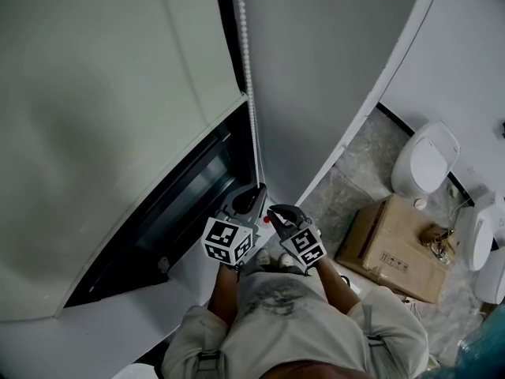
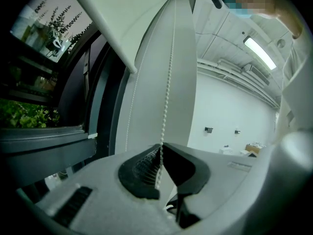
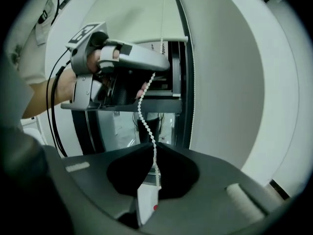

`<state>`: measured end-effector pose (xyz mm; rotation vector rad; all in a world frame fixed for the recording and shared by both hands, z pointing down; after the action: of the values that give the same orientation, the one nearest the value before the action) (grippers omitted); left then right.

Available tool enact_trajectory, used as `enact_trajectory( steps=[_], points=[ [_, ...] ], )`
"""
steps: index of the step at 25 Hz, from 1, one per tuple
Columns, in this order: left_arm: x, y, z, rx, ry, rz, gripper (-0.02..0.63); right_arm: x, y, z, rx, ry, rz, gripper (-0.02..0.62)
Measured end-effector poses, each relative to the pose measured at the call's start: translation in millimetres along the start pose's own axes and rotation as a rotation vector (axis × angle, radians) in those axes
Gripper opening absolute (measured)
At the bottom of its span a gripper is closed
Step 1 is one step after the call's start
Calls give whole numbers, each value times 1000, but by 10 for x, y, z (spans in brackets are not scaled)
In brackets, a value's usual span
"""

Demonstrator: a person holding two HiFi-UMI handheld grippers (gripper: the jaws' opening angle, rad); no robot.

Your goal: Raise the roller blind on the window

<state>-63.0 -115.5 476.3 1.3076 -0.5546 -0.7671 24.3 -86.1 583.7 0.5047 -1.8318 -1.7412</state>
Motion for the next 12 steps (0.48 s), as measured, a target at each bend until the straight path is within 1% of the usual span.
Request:
enact_trajectory(
  steps=[4,9,12],
  points=[
    [4,-2,46,5,-13,-1,23,-80,-290,-39,10,-2,-89,55],
    [5,-15,81,5,-22,-5,23,-213,-760,-74,3,-8,-210,64],
    [5,-16,73,6,-20,-6,23,-295,-1141,-66,-14,-22,-340,64]
  ],
)
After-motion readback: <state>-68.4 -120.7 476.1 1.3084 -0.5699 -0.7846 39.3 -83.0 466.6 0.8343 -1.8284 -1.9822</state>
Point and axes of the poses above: the fingertips, and each gripper's own axes: x forward along the fingers, z to its left, y out of its underside, the point moved 6 cm from there along -x, backward along the fingers, and after that the axes turned 13 degrees about -z, right-handed, at the moved point
